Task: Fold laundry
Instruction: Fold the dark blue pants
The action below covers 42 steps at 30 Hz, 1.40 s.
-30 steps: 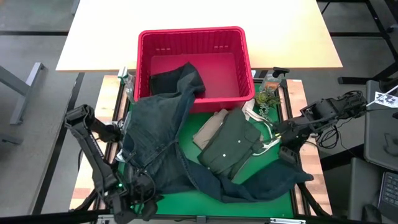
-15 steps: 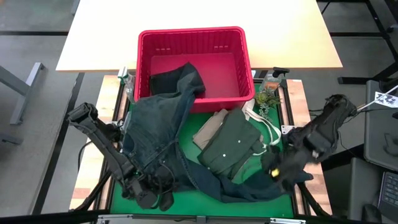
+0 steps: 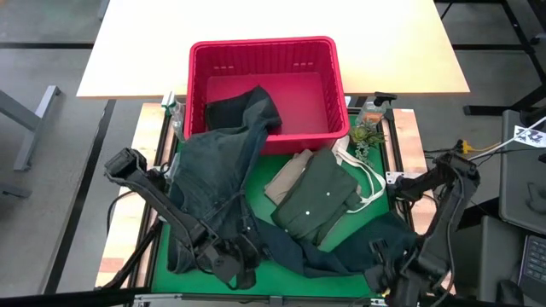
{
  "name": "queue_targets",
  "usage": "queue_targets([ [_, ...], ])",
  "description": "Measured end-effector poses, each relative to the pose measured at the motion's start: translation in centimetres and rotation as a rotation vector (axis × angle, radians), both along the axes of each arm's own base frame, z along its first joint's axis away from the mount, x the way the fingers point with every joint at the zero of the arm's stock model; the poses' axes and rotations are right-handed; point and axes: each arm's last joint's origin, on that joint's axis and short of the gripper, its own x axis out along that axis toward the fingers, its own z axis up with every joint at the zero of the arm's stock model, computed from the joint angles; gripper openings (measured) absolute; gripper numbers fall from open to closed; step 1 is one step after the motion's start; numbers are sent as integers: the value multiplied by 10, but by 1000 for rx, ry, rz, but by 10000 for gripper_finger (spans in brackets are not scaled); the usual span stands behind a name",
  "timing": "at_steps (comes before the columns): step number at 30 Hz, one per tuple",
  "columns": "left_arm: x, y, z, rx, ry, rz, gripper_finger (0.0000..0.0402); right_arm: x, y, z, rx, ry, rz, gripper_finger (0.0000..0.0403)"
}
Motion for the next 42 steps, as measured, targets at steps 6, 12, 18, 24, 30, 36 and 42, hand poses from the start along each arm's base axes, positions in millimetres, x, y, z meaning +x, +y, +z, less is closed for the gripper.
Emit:
queue_targets([
  [6,8,-7,-15,121,3,-80,110,2,11,-17,-57,17,6,122],
  [12,10,-8,-19,154,12,-99,110,4,12,-27,-128,24,-3,122],
  [18,10,-8,-19,154,10,-99,110,4,10,-38,-221,76,-20,122],
  [24,10,-7,-19,156,14,-100,110,6,14,-46,-240,90,-21,122],
  [30,10,-7,-19,157,14,-100,110,10,10,-46,-311,-3,-51,101],
  [36,9,-8,-20,165,25,-103,110,14,2,-45,-365,-7,-74,10],
  [42,8,-8,-21,158,45,-124,110,24,-13,-35,-362,-26,-140,20],
])
